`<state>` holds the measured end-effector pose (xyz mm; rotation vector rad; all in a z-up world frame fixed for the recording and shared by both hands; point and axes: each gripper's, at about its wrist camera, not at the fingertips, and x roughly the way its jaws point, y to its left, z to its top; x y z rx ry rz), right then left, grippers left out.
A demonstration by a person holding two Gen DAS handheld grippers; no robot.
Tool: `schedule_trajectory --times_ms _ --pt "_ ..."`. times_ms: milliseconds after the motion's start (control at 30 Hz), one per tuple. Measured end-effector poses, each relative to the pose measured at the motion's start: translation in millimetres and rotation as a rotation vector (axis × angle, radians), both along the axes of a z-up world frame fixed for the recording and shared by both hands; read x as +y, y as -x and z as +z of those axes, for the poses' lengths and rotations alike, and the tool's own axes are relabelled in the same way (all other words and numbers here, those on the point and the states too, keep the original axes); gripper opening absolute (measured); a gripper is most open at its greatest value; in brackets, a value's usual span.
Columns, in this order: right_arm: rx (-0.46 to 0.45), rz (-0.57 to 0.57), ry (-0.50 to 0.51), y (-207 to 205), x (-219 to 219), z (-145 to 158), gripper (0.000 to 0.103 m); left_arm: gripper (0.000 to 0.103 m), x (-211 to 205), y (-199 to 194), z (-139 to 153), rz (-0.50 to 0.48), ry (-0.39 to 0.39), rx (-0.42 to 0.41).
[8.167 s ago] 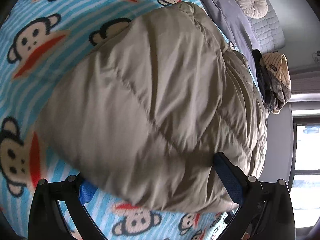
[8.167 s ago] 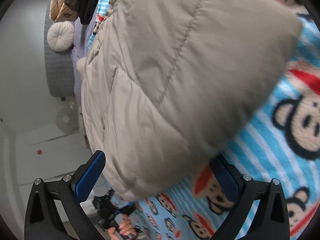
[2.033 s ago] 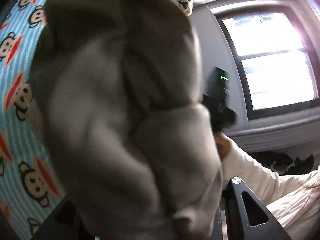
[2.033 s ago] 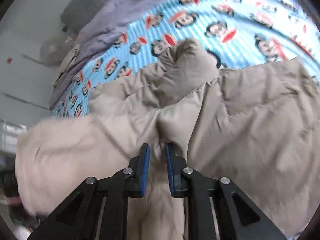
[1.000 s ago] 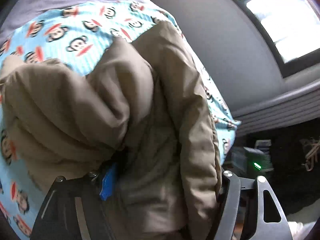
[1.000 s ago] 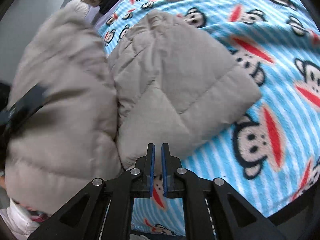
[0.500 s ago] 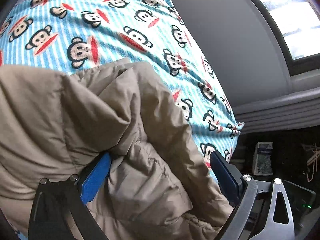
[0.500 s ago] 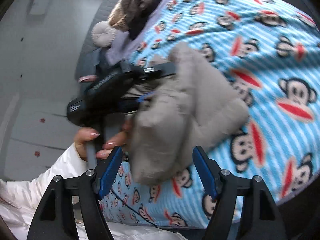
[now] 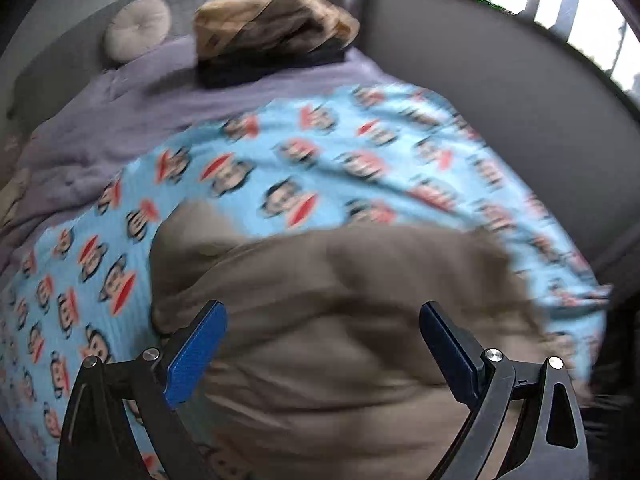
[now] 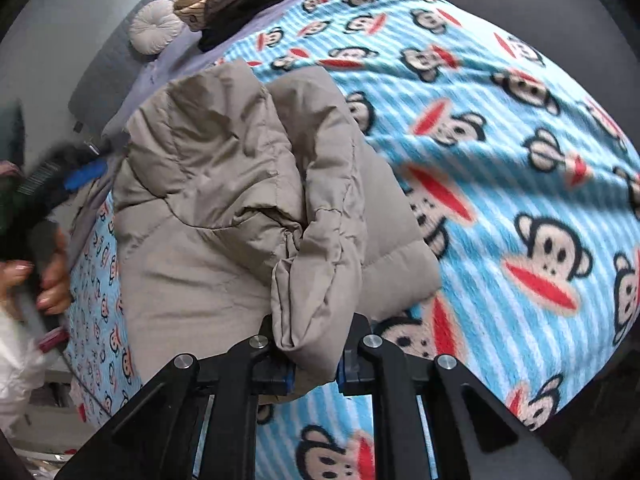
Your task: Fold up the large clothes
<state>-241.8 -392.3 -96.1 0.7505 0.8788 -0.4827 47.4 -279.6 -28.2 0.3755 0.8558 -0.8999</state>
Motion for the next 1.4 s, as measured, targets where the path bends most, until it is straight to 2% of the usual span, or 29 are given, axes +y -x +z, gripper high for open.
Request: schedule_trajectory --times_ms 67,233,367,433,533,600,667,733,800,867,967,1067,1233,1333,1400 --pt "0.002 -0.018 -0.012 5 -3 -4 0.015 0.097 -8 -8 -14 0.022 0.017 0.037" --pt "0.025 -0.053 -0.024 9 -16 -16 0.015 0.097 -57 -4 -30 0.031 0.03 0.023" --pt "0.032 -0.1 -0.096 15 -40 -38 0.019 0.097 -93 3 -45 0.009 -0.015 0.031" --pt "0.011 -0.134 -0.163 23 -54 -41 0.026 0.097 -102 6 -50 0.01 -0.046 0.015" --pt "0.001 -0.21 -0.165 47 -71 -24 0.031 0.097 -105 5 -54 0.016 -0.059 0.019" --pt "-0.022 -0.277 -0.1 68 -81 0 0.031 0.097 -106 3 -56 0.017 -0.068 0.023" --pt "-0.047 -0.294 -0.034 78 -91 22 0.031 0.097 -106 3 -56 0.02 -0.071 0.026" --pt "-0.081 -0.251 -0.003 71 -99 38 0.031 0.098 -108 3 -57 0.025 -0.079 0.023" --pt "-0.113 -0.112 0.049 40 -100 56 0.031 0.098 -110 5 -59 0.027 -0.093 0.009" --pt "-0.104 0.022 0.095 7 -94 61 0.031 0.098 -112 6 -60 0.028 -0.105 -0.001" --pt "-0.054 0.183 0.132 -43 -80 57 0.031 0.099 -113 6 -61 0.032 -0.114 -0.003" --pt "-0.037 0.282 0.142 -68 -73 49 0.031 0.099 -113 6 -61 0.037 -0.121 -0.008" --pt "0.074 0.343 0.168 -85 -85 18 0.031 0.099 -114 6 -61 0.046 -0.134 -0.013" --pt "0.099 0.322 0.096 -84 -102 2 0.028 0.099 -107 5 -49 0.077 -0.127 0.012" --pt "0.076 0.306 0.037 -79 -108 -1 0.028 0.099 -94 5 -36 0.088 -0.103 0.045"
